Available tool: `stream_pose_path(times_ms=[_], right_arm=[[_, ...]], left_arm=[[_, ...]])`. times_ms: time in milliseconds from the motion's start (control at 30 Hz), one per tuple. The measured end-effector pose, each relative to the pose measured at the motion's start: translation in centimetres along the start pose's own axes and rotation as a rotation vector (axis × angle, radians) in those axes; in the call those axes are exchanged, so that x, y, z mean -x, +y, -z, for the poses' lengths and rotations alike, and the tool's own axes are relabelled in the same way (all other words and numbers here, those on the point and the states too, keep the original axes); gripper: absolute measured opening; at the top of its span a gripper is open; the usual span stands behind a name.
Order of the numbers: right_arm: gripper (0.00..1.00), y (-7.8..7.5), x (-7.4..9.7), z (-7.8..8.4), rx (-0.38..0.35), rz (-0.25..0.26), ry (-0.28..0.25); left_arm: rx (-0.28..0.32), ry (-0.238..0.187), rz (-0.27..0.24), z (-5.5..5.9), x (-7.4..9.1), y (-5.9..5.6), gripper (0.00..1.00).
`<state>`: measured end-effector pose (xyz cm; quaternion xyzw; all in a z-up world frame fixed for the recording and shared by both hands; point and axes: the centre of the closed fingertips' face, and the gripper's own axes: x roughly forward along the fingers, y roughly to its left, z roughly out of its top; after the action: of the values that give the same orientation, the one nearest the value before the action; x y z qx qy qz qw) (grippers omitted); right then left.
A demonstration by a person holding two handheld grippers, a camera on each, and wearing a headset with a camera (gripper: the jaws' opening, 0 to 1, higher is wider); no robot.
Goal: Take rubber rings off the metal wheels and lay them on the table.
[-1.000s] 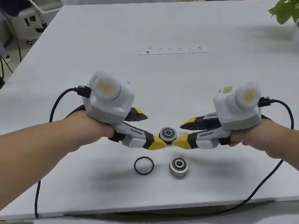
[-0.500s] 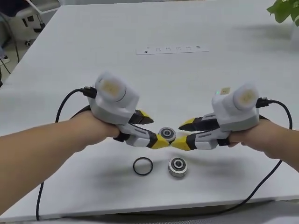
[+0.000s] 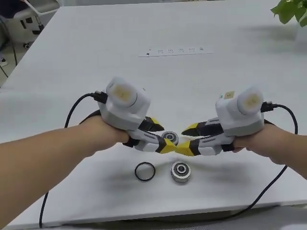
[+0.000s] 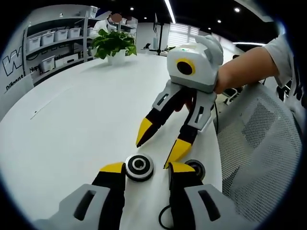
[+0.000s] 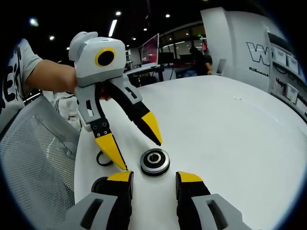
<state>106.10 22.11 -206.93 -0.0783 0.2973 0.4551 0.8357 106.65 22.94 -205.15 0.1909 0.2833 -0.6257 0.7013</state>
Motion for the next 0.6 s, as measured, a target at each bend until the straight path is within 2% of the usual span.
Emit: stream_pose_path(times_ms=[167,600], right_arm=[[0.32,-0.02,0.02,0.08,0.002,0.0,0.0],[0.32,-0.03,0.01,0.13,0.0,0.002,-0.003]], left_arm=[[-0.005,0.009,0.004,0.08,-0.31,-0.05,0.27],[0.034,0.017,-0.006,0.49,-0.42,0.58,0.21]])
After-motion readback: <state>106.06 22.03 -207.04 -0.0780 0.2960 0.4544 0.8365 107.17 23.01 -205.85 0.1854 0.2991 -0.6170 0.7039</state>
